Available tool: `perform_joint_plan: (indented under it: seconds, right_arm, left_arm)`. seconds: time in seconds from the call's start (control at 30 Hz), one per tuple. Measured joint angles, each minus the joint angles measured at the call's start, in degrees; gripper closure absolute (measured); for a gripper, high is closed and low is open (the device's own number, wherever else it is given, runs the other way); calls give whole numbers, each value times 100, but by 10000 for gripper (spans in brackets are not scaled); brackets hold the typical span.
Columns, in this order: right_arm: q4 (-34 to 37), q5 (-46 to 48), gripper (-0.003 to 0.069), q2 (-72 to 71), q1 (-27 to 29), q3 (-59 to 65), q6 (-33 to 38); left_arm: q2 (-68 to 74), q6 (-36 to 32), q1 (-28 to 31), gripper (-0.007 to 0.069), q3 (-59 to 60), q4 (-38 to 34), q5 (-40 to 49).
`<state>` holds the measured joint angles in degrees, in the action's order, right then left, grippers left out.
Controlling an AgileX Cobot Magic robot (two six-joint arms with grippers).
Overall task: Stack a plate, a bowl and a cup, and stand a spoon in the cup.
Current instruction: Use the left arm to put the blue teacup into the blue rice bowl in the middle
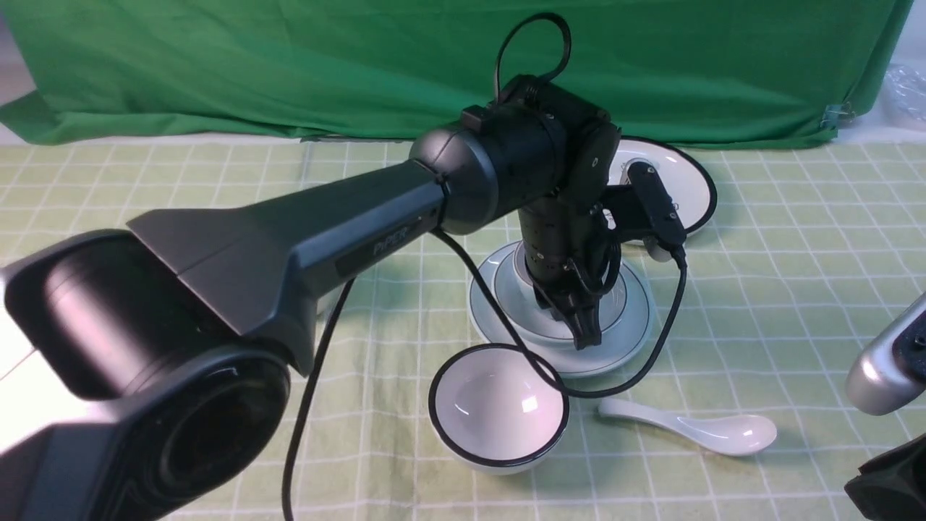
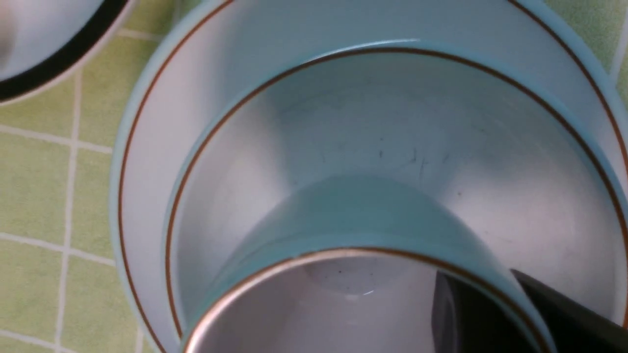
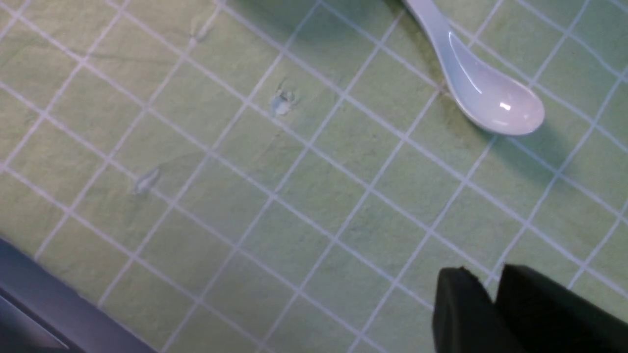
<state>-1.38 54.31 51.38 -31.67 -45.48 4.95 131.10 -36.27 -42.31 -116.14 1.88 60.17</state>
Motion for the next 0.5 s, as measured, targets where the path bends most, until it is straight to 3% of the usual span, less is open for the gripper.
perform_joint_plan:
  seconds: [0.1, 0.33, 0.5]
  right_arm:
    - [-6, 0, 466, 0, 0, 0, -7]
    - [-166, -172, 222, 0, 0, 0, -54]
    - [-184, -477, 203, 90, 0, 0, 51]
  left_arm:
    - [0, 0, 0, 536, -4, 0, -14]
    - [-136, 0, 4, 331, -6, -6, -145]
    - [-470, 73, 4, 216, -6, -12, 38]
